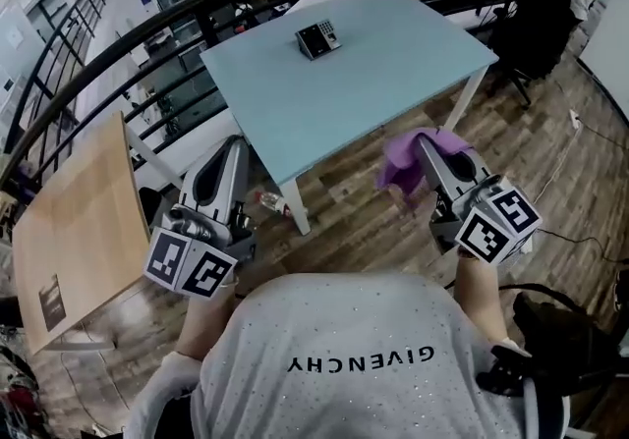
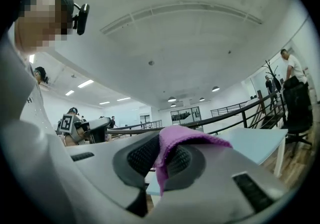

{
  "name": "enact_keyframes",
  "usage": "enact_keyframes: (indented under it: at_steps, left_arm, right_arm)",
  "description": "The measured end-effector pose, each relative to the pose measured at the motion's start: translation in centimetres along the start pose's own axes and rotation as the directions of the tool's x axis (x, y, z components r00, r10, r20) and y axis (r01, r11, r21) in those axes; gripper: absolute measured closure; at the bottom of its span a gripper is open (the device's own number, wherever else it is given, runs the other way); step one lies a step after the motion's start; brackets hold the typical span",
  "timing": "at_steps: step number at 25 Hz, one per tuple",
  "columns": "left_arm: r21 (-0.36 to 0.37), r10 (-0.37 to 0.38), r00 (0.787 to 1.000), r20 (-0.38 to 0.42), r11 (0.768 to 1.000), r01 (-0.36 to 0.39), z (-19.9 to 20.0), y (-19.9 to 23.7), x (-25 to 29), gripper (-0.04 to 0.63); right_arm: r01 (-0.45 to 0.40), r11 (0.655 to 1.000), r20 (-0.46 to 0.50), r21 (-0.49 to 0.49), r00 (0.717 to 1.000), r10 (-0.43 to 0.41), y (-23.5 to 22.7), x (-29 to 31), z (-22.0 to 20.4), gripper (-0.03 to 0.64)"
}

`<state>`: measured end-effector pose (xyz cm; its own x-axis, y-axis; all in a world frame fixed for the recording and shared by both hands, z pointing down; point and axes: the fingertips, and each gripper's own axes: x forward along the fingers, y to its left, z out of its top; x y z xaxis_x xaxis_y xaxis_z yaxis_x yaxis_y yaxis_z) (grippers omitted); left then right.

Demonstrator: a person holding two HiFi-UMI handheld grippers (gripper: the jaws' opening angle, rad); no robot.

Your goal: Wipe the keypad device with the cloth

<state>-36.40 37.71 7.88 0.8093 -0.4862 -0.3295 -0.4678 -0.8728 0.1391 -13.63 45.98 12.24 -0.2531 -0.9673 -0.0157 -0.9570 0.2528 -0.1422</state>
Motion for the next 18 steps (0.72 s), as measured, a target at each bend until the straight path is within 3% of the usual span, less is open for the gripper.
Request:
enact_keyframes:
  at_steps: [4, 8, 12, 15, 18]
  left_arm:
    - [-0.008, -0.033, 0.999, -0.019, 0.999, 0.033, -0.8, 5.5, 3.0, 0.595]
    - [-0.062, -0.044, 0.997, -0.058, 0.997, 0.040, -3.5, 9.7, 5.5, 0.595]
    - [-0.089, -0.072, 0.985, -0.156, 0.994, 0.059, -7.2, 12.0, 7.7, 0.595]
    - [-0.105, -0.122, 0.977, -0.172, 0.989, 0.105, -8.6, 12.7, 9.0, 0.595]
    - [-0.106, -0.115, 0.977, -0.181, 0.990, 0.097, -9.5, 14.4, 10.8, 0.595]
  right_arm:
    - [0.023, 1.000, 0.007, 0.020, 1.000, -0.023, -1.2, 6.1, -0.5, 0.603]
    - [0.030, 1.000, -0.062, 0.003, 0.998, -0.029, -2.1, 10.6, -2.6, 0.603]
    - [0.022, 1.000, -0.086, -0.003, 0.996, -0.022, -3.3, 14.0, -3.2, 0.603]
    - [0.001, 1.000, -0.089, -0.008, 0.996, -0.002, -4.3, 16.6, -3.5, 0.603]
    - [-0.016, 1.000, -0.088, -0.006, 0.996, 0.015, -6.3, 19.7, -3.6, 0.603]
